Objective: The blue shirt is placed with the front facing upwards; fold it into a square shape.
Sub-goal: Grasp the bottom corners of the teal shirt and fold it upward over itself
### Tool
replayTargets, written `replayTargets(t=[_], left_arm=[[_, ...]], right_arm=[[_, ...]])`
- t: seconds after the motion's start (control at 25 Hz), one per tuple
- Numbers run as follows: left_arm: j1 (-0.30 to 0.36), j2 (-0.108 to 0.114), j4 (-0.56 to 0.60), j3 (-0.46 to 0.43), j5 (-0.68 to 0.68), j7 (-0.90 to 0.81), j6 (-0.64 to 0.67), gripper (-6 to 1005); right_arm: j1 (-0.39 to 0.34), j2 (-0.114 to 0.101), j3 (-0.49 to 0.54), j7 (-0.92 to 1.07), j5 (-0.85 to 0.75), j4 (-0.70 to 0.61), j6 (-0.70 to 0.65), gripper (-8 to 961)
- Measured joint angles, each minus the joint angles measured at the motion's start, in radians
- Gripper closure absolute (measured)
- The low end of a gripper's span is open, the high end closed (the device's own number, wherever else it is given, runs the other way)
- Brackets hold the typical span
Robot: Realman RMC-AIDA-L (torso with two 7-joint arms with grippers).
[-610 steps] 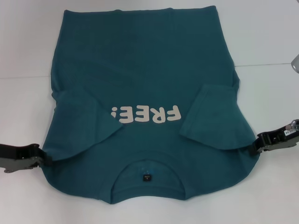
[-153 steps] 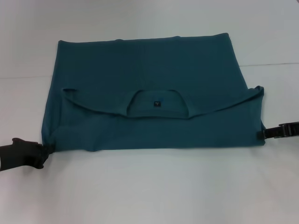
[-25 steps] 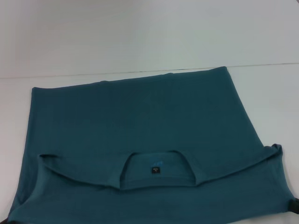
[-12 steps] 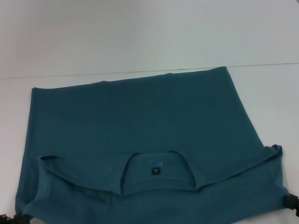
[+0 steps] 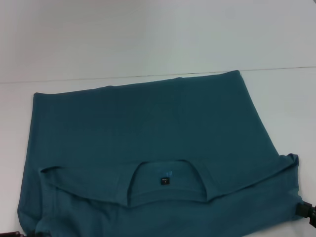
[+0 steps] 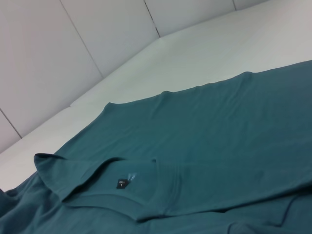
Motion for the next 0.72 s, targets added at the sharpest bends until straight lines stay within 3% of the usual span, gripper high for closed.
replayTargets(t=[0.72], left_arm=[[0.000,0.004,0.005,-0.025,-0.039,0.000,0.030,987]], right_arm=[[0.008,0.003,0.011,-0.008,0.015,0.000,-0.021,889]])
